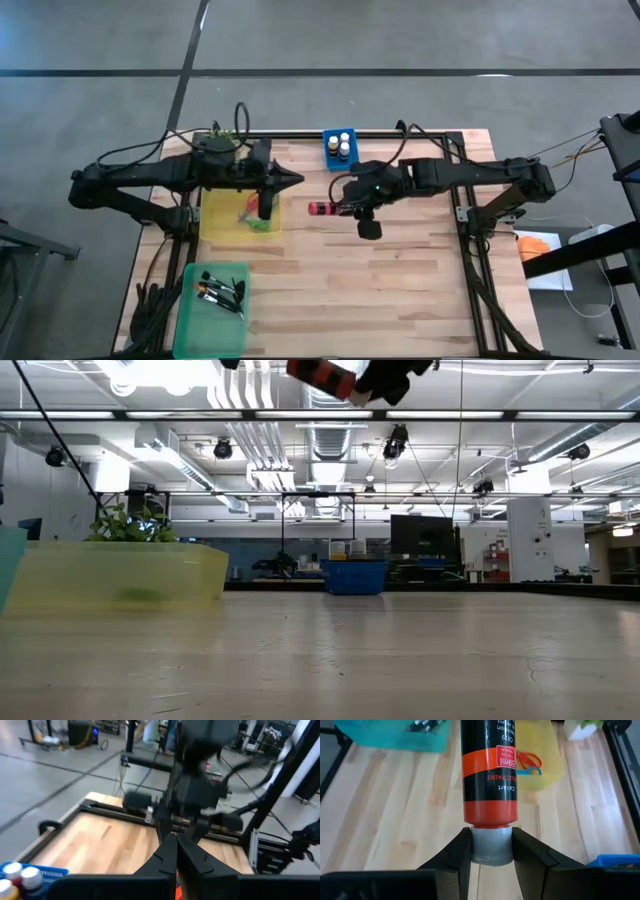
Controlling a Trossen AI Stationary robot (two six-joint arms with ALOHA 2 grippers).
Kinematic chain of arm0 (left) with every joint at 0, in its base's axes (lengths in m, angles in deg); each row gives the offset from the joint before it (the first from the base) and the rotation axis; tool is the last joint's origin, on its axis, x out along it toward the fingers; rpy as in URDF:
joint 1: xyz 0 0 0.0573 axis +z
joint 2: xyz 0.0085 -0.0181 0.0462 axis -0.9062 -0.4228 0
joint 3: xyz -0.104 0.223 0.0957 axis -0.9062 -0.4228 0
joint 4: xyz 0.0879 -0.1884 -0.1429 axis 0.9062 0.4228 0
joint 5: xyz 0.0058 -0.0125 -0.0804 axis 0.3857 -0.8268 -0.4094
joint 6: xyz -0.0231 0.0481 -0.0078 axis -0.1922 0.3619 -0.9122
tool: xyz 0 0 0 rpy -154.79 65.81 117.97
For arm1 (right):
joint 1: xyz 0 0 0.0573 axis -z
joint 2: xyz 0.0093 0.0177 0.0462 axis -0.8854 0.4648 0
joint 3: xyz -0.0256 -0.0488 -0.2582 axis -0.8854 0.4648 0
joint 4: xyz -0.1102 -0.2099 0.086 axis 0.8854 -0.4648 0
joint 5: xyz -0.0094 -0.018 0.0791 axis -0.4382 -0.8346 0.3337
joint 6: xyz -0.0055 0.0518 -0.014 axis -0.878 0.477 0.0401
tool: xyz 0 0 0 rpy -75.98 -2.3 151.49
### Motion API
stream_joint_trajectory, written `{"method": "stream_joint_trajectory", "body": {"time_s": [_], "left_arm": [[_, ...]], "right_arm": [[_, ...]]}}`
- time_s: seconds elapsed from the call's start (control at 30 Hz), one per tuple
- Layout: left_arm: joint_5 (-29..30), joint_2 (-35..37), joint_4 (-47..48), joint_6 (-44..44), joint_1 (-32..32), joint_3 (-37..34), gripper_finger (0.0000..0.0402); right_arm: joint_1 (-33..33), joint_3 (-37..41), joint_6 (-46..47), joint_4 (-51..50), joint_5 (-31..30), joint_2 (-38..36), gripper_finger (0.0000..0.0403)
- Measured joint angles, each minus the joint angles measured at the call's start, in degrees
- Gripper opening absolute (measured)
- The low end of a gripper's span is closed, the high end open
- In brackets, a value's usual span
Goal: Pick & Place Paint Supplies
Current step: Put the orange paint bottle into the blue bin
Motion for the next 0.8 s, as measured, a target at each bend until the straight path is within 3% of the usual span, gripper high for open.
{"method": "stream_joint_trajectory", "body": {"time_s": [0.3, 0.73, 0.8], "left_arm": [[-3.18, -5.89, -1.12, -2.26, -0.22, 0.25, 0.0005], [-4.36, -6.75, 1.67, -2.97, -0.55, -0.14, 0.0004], [-4.52, -6.76, 2.59, -2.96, -0.65, -0.2, 0.0004]], "right_arm": [[0.1, -3.0, -0.02, 1.59, -0.77, -0.02, 0.0106], [0.75, -3.16, 4.45, 8.57, -1.65, -1.51, 0.0106], [0.77, -3.15, 5.45, 11.42, -2.35, -1.51, 0.0092]]}}
